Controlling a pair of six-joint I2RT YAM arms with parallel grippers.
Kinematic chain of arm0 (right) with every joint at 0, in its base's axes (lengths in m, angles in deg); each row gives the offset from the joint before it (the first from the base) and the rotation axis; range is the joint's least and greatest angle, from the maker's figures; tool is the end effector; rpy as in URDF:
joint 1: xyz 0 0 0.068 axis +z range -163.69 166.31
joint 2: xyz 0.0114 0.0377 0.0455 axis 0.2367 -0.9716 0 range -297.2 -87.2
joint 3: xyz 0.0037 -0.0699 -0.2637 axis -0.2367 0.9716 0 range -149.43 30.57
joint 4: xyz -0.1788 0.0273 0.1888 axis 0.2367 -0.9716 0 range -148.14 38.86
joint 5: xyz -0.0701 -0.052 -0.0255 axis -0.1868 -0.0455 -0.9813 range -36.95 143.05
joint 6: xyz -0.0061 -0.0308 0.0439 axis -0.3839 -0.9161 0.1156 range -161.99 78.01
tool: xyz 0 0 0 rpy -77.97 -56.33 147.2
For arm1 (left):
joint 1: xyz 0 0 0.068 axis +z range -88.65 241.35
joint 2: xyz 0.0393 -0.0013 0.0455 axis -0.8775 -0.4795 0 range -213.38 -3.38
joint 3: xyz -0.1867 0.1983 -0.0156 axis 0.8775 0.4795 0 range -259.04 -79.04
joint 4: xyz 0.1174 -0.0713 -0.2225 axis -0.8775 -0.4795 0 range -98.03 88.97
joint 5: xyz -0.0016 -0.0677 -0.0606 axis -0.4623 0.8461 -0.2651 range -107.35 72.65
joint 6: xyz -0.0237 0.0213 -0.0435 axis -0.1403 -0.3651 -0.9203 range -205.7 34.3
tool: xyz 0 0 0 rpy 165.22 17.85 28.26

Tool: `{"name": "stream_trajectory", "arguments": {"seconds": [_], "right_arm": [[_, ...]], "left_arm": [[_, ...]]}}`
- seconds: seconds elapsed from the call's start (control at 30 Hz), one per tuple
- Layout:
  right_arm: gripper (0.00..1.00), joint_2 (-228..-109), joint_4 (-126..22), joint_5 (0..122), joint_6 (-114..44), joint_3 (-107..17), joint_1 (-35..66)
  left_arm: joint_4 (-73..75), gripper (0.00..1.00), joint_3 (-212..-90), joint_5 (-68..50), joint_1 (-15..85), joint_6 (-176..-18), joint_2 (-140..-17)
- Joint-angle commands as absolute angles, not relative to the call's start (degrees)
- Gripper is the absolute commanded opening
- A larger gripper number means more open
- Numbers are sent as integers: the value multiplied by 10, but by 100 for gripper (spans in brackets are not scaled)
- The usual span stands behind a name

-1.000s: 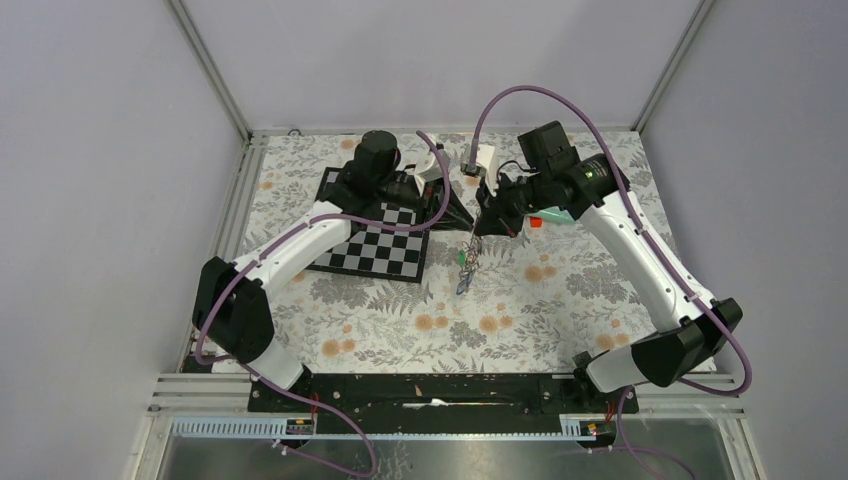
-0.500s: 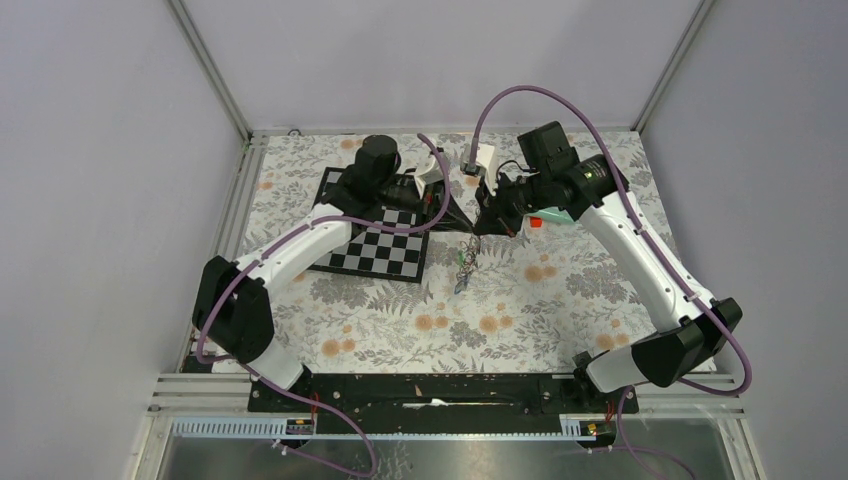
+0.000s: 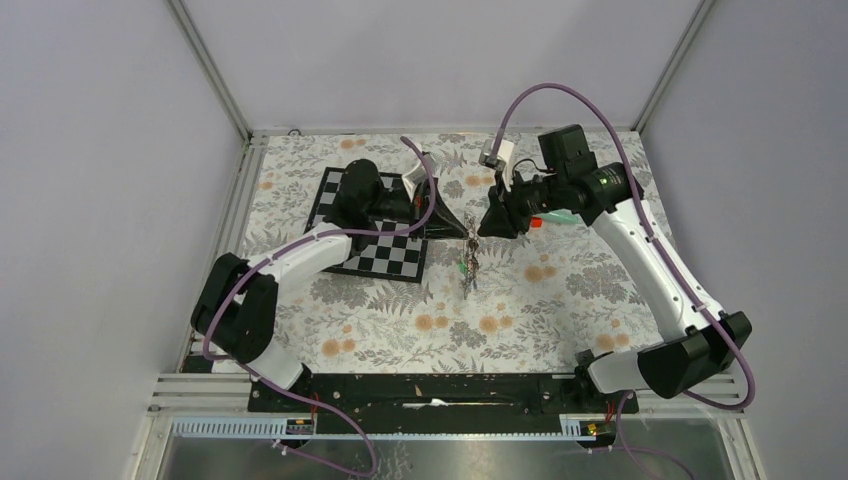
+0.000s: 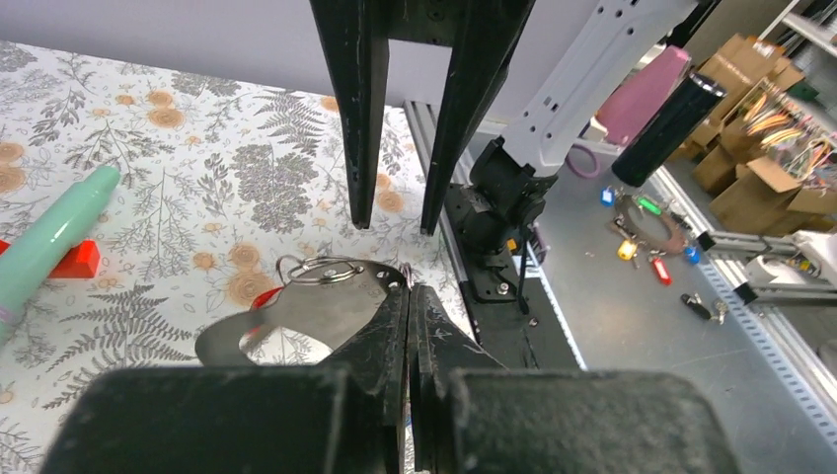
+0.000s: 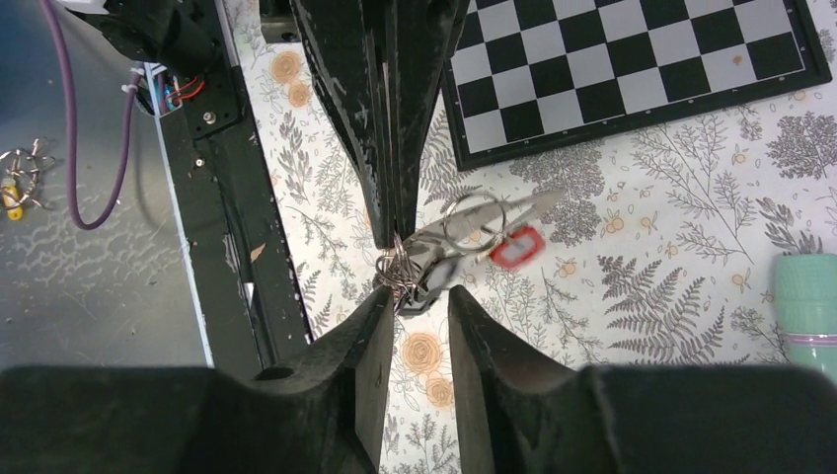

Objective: Put the keys on the keyring

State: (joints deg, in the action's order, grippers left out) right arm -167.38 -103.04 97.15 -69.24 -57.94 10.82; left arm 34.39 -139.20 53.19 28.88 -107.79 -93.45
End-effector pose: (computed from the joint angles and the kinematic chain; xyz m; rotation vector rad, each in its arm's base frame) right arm 0.2452 0.1391 0.3999 -1.2936 1.7975 0.8611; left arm 0.2757 -0.2151 0.3156 1.2259 1.3099 -1.6041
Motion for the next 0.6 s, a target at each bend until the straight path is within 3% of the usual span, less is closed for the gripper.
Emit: {"name": "stream_trajectory", "arguments": {"seconds": [0.0,0.37,0.57], "right_arm": [[35,-1648,-994,1029,-673,-557,100],[41,-1625,-967,1086,-696,-530,89],[26,-1610,-952,1102,-699,-511,87]], "left_arm": [[544,0,-1387,547,293,-1208,-903],[558,0,-1376,547,293,-1221,-899],[560,0,-1375,547,293,-1224,-896]]}}
